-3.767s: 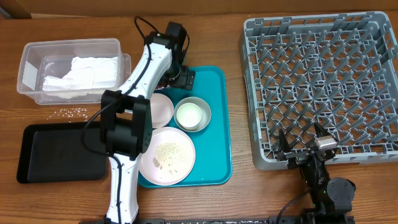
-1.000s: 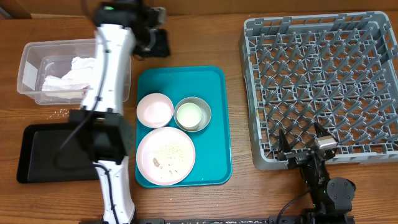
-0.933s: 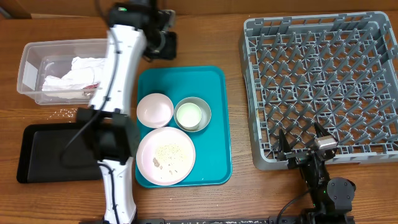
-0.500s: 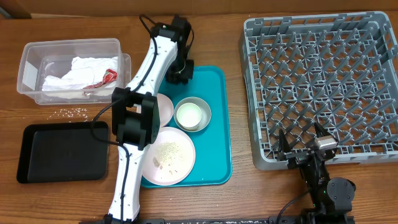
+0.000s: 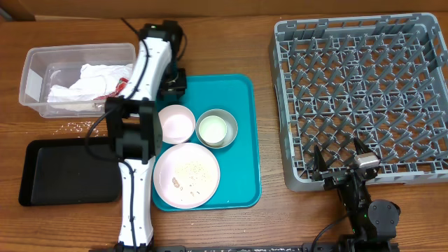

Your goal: Sort waste into correct bins and load items into the dishwasher

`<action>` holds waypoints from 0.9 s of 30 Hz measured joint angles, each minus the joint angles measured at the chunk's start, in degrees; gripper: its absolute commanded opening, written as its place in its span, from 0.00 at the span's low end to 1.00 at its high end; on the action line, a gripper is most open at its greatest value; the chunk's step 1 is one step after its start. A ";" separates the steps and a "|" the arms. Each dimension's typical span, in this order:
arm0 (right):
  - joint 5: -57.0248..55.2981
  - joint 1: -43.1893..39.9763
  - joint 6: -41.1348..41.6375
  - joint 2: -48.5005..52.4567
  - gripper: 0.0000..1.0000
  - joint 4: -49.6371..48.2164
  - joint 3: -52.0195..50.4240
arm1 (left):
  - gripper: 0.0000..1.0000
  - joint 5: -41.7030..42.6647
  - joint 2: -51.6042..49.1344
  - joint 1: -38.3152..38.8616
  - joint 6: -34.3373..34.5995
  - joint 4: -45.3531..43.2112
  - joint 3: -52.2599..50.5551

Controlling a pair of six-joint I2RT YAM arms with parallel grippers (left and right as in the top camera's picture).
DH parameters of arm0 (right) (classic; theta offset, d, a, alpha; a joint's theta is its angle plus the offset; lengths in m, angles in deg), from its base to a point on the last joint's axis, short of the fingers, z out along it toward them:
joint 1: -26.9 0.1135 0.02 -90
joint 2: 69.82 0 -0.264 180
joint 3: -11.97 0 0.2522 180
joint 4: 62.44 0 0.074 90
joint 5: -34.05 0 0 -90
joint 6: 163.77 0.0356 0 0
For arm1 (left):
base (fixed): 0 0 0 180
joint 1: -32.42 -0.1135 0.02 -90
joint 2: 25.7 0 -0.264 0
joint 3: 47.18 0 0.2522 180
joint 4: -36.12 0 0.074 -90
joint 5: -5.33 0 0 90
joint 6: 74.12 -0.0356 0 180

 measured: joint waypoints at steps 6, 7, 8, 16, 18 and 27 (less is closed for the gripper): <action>0.00 0.00 0.04 0.00 1.00 0.02 0.00 | 0.45 3.76 0.00 -0.85 -0.70 -0.17 0.00; 0.04 0.00 0.04 0.00 1.00 0.02 0.00 | 0.42 4.76 0.00 -0.66 -1.11 -0.28 0.00; 0.02 0.00 0.07 0.00 1.00 0.00 0.00 | 0.38 6.14 0.00 -0.48 -1.46 -0.37 0.00; 0.02 0.00 0.04 0.00 1.00 -0.02 0.00 | 0.31 13.88 0.00 3.13 -4.09 -2.08 0.00; 0.04 0.00 0.02 0.00 1.00 0.00 0.00 | 0.31 14.51 0.00 4.39 -4.46 -2.75 0.00; 0.00 0.00 0.02 0.00 1.00 0.00 0.00 | 0.33 14.99 0.00 10.23 -4.48 -3.52 0.00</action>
